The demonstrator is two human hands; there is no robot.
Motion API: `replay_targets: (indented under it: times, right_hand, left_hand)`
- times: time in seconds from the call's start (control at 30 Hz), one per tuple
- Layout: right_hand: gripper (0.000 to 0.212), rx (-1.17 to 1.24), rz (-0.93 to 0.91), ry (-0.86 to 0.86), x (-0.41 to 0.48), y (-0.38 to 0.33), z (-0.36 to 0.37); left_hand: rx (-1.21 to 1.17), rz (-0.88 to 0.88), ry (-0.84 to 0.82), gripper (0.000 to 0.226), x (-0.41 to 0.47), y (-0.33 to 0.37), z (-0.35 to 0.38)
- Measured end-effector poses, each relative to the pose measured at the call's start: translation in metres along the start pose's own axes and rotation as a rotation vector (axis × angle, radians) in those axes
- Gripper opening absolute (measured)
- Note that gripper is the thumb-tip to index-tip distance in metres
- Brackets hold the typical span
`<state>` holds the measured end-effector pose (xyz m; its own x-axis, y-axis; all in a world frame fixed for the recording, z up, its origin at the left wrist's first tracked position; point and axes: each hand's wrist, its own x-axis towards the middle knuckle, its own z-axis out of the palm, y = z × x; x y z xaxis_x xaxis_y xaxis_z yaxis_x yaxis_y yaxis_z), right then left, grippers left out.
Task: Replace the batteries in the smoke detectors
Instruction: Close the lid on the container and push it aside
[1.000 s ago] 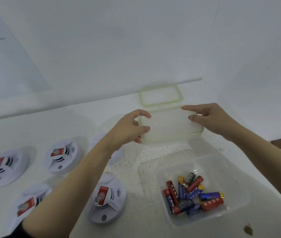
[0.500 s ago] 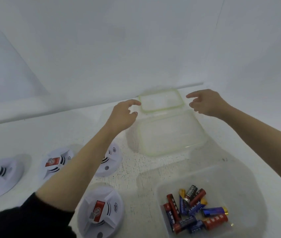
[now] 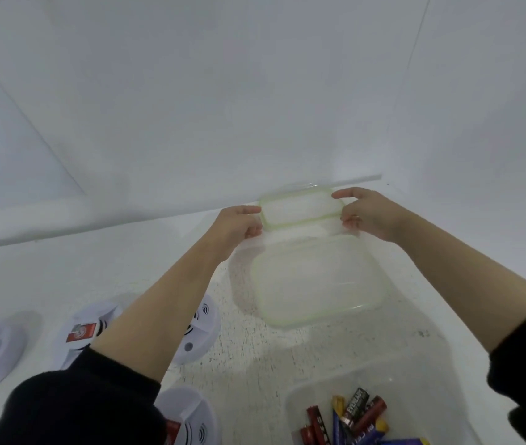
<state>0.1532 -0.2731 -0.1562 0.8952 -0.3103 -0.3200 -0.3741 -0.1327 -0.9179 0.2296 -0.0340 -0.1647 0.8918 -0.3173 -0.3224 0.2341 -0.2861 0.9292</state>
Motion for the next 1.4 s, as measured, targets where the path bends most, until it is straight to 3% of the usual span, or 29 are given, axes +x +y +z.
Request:
replay_targets:
  times: [0.13,0.23,0.33,0.4,0.53,0.67,0.8,1.03,1.2,1.4]
  right_hand:
    - [0.041,-0.016,-0.142,-0.03,-0.015,-0.003,-0.004]
    - [0.034,-0.15,-0.305,0.092,-0.03,-0.01,-0.008]
    - [0.015,-0.238,-0.437,0.245,-0.045,-0.019,-0.014]
    - [0.013,-0.336,-0.531,0.343,-0.059,-0.025,-0.017]
    - [0.019,-0.301,-0.538,0.386,-0.099,-0.04,-0.024]
    - [0.017,-0.234,-0.463,0.286,-0.144,-0.043,-0.021]
    - [0.018,-0.272,-0.333,0.203,-0.179,-0.03,-0.022]
    - [0.015,-0.602,-0.194,0.109,-0.219,0.018,-0.017]
    - [0.02,-0.713,-0.211,0.118,-0.233,0.045,-0.011]
    - [0.027,-0.766,-0.262,0.167,-0.241,0.064,-0.003]
  left_hand:
    - [-0.04,0.122,0.001,0.034,-0.01,0.004,-0.005]
    - [0.142,0.281,0.037,0.028,-0.025,0.013,-0.01]
    - [0.313,0.467,0.141,0.012,-0.044,0.024,-0.011]
    - [0.404,0.58,0.233,0.007,-0.056,0.033,-0.014]
    - [0.294,0.671,0.267,0.015,-0.092,0.047,-0.019]
    - [0.149,0.533,0.186,0.012,-0.129,0.048,-0.017]
    - [0.143,0.265,0.021,0.018,-0.162,0.035,-0.017]
    - [0.328,0.02,-0.241,0.025,-0.226,-0.005,-0.002]
    - [0.365,-0.053,-0.315,0.029,-0.246,-0.034,0.007]
    - [0.371,-0.025,-0.27,0.032,-0.252,-0.047,0.011]
